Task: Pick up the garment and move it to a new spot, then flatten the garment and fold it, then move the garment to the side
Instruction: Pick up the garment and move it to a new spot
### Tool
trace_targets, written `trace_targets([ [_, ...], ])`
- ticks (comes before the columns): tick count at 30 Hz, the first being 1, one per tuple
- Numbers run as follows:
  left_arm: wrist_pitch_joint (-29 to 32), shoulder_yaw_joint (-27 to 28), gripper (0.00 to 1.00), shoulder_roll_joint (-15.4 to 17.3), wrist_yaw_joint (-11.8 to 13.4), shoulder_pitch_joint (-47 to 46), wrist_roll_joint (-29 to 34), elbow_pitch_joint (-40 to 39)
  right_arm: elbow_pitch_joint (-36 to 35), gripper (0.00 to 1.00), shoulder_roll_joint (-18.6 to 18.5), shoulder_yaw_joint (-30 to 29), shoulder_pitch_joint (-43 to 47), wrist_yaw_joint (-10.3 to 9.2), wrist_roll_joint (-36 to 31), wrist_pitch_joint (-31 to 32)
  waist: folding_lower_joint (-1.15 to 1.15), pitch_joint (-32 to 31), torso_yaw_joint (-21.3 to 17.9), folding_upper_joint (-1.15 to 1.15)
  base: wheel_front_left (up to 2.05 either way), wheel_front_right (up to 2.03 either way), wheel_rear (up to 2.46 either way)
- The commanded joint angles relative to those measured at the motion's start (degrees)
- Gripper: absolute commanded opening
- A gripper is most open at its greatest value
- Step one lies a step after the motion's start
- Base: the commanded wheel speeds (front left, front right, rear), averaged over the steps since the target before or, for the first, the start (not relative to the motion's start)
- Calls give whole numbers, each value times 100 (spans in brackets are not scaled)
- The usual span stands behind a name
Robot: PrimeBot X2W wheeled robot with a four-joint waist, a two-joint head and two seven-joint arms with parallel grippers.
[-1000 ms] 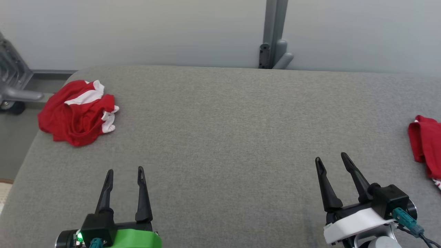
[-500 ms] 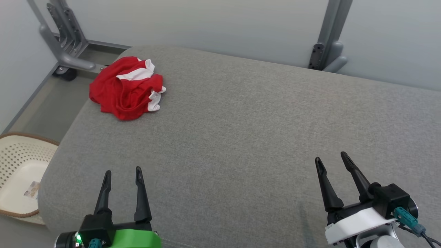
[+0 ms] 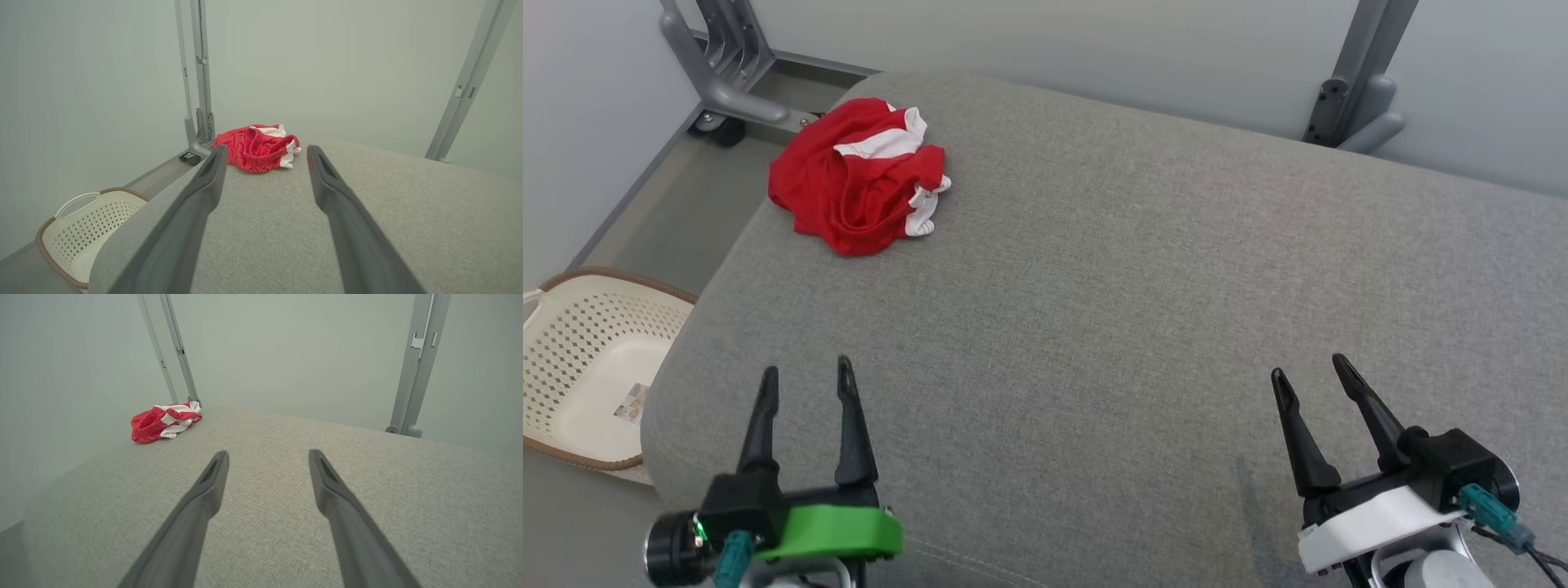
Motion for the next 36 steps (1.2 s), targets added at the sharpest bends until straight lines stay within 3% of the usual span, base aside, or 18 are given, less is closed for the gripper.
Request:
trace_targets([
  [1,4,70,100,5,26,-230,-46,-31,-32,100,-82,38,-143,-2,-12,-19,0,270,-82,0,0,0,0],
  [10,4,665,100,5,-148,-1675,-203,265,-119,100,-553,137,-672,-2,-1,-19,0,1243,-458,0,0,0,0],
  [17,4,1402,100,36,-558,-2808,-274,1049,-187,100,-779,170,-1074,-2,-2,-19,0,1957,-826,0,0,0,0],
  [21,4,1780,100,216,-815,-3607,-351,1906,-227,100,-862,74,-1212,-2,4,-19,0,2333,-1002,0,0,0,0],
  [27,191,1788,100,691,-988,-4857,-329,3689,-284,100,-926,-17,-1306,-2,-24,-19,0,2719,-1153,0,0,0,0],
  [36,1745,1818,100,874,-1037,-6235,-641,5707,-328,100,-1014,-34,-1479,-2,-18,-9,0,3068,-1260,0,0,0,0],
])
